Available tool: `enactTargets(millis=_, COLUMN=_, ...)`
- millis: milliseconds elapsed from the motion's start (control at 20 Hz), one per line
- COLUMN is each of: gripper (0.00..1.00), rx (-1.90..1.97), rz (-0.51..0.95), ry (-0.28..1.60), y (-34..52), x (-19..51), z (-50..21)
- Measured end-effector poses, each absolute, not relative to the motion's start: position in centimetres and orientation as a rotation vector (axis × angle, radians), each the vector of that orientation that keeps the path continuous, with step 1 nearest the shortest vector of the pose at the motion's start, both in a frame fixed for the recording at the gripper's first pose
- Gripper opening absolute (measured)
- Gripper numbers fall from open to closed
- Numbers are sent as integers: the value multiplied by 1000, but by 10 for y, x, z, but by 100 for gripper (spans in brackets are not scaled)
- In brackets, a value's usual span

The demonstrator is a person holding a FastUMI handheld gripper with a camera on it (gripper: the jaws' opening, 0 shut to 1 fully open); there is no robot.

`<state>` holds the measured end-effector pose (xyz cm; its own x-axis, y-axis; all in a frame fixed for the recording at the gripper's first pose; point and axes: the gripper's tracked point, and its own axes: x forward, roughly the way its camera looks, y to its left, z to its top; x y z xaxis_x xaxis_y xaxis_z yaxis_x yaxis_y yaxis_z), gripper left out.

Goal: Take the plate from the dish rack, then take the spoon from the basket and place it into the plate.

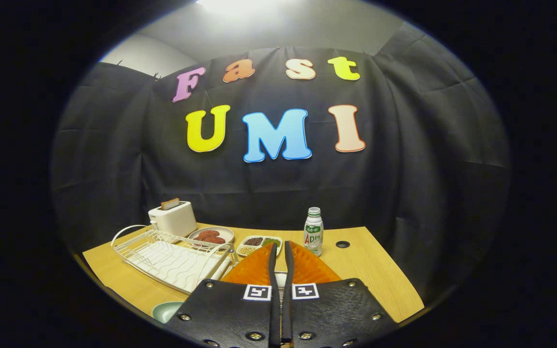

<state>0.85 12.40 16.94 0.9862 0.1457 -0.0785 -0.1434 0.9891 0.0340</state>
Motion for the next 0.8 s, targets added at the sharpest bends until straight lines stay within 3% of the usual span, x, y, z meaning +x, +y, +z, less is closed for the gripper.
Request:
enactTargets(millis=500, gripper=1, rx=6, rz=128, ry=115, y=145, x=-46, z=202)
enactTargets(millis=800, gripper=1, rx=-22, rz=195, ry=144, y=179, x=-64, z=196)
